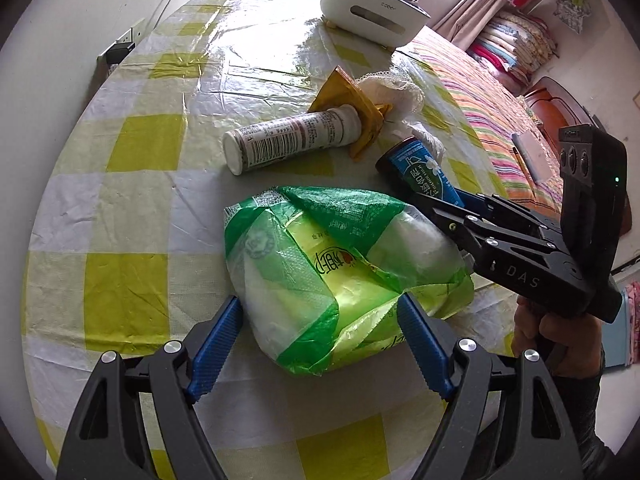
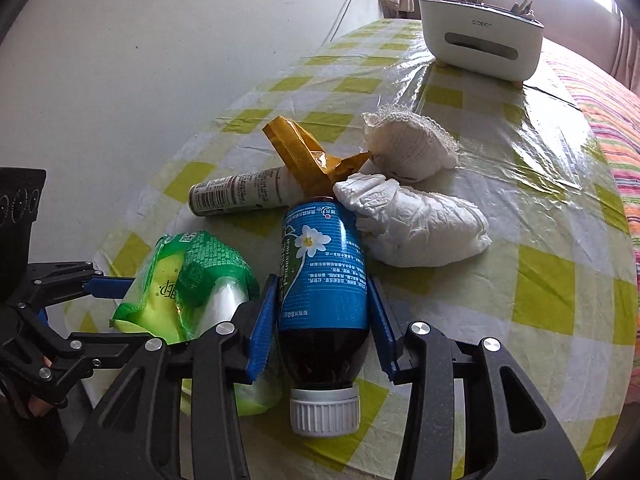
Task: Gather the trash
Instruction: 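Grasp the blue bottle with the right tool while the left tool grasps the green snack bag, then release the blue bottle into the bin with the right tool while the left tool drops the snack bag in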
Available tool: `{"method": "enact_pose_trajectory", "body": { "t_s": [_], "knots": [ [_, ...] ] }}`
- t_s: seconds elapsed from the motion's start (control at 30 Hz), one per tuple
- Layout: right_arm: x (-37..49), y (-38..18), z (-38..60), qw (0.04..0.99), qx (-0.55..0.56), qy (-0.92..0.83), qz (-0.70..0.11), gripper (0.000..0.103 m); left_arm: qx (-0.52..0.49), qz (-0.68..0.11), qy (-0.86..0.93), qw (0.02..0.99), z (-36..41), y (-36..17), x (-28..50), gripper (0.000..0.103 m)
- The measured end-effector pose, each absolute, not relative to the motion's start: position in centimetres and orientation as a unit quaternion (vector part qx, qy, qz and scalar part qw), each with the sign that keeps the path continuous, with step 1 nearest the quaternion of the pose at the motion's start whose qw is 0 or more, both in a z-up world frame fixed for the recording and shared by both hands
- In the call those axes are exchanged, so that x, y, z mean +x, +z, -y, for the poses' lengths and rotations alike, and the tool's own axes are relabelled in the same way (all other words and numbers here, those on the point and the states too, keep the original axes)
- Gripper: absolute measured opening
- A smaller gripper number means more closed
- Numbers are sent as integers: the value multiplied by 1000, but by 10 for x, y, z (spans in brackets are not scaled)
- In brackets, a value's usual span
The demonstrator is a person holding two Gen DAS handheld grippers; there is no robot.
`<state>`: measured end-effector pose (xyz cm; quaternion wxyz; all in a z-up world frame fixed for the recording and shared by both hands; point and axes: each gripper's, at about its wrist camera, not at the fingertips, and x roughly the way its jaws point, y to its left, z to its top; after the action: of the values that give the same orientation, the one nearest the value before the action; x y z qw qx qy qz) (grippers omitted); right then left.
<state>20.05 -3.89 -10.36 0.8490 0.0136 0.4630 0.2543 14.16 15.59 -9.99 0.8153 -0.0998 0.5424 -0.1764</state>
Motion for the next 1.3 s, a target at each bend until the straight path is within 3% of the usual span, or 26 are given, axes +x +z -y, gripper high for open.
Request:
{"method": "enact_pose_trajectory", "body": {
  "t_s": [0.33,0.6,0.8,1.3],
  "knots": [
    [158,-66,80,876,115,254,-393,42,-110,-525,-178,825,-149,-103,141,75],
    [135,-59,130,898,187,196,-346,42,-118,-502,-201,833,-124,-100,138,36],
    [118,-57,174,913,235,126,-308,42,-107,-453,-217,858,-98,-79,127,22],
    [72,-62,250,929,257,-48,-261,42,-86,-389,-249,883,-41,-50,115,17]
  ]
}}
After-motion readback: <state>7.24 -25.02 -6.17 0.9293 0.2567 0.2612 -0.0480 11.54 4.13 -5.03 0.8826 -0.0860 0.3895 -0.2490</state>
